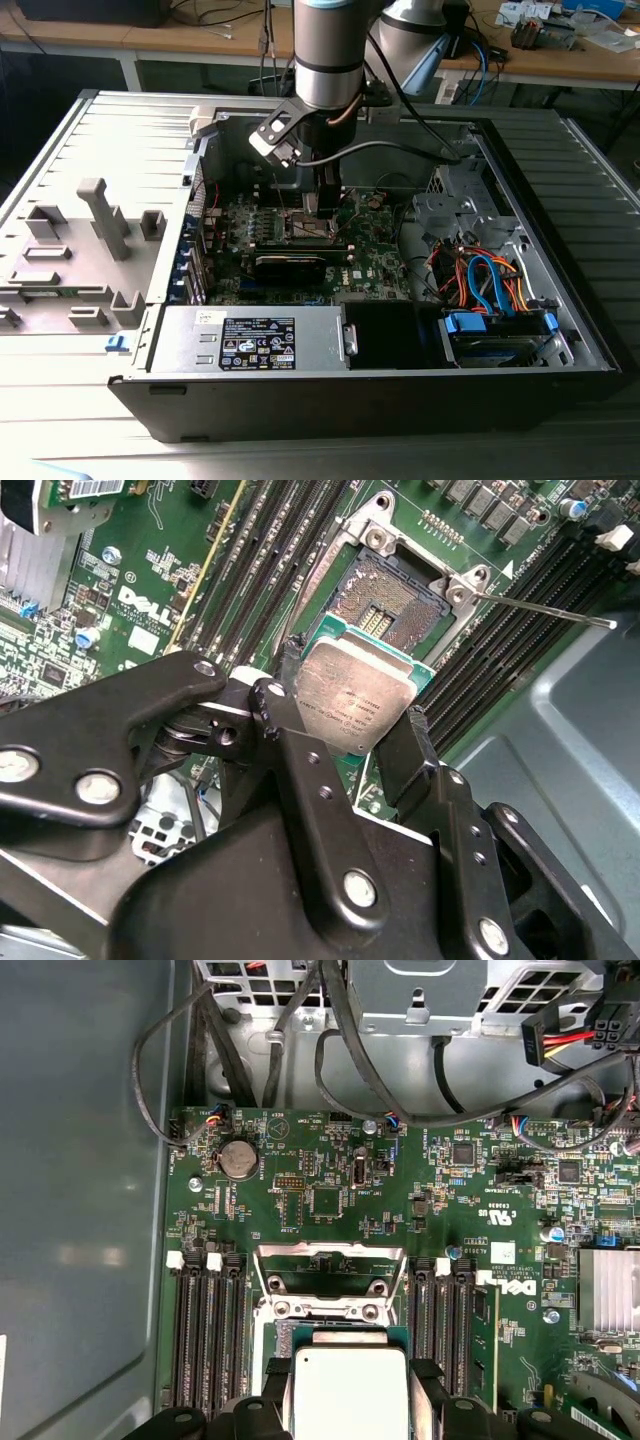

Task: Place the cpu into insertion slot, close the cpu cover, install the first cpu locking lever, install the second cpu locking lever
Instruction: 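Place the cpu into insertion slot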

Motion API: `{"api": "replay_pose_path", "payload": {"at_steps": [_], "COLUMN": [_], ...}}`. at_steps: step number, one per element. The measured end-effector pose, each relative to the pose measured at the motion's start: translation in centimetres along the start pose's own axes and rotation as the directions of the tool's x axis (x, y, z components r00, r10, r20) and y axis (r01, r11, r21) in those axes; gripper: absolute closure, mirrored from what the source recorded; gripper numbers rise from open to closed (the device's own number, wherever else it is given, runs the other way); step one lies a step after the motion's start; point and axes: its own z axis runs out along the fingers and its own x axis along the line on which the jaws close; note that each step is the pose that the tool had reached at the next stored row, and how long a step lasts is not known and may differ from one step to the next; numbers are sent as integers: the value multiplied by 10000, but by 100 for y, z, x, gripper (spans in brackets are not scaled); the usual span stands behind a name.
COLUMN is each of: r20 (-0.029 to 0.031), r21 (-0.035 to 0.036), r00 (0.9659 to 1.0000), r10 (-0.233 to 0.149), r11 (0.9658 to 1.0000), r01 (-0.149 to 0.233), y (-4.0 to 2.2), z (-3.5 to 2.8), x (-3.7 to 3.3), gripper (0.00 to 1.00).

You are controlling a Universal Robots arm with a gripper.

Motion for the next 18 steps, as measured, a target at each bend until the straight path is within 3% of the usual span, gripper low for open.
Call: {"api": "replay_pose_path", "payload": {"at_steps": [18], "r20": [0], "r21": [0], "r00": [10000], "r10": [11], "r11": [10000], "r01": [-11], "y": [-61], "z": [36], "x": [12], "gripper": [45]}}
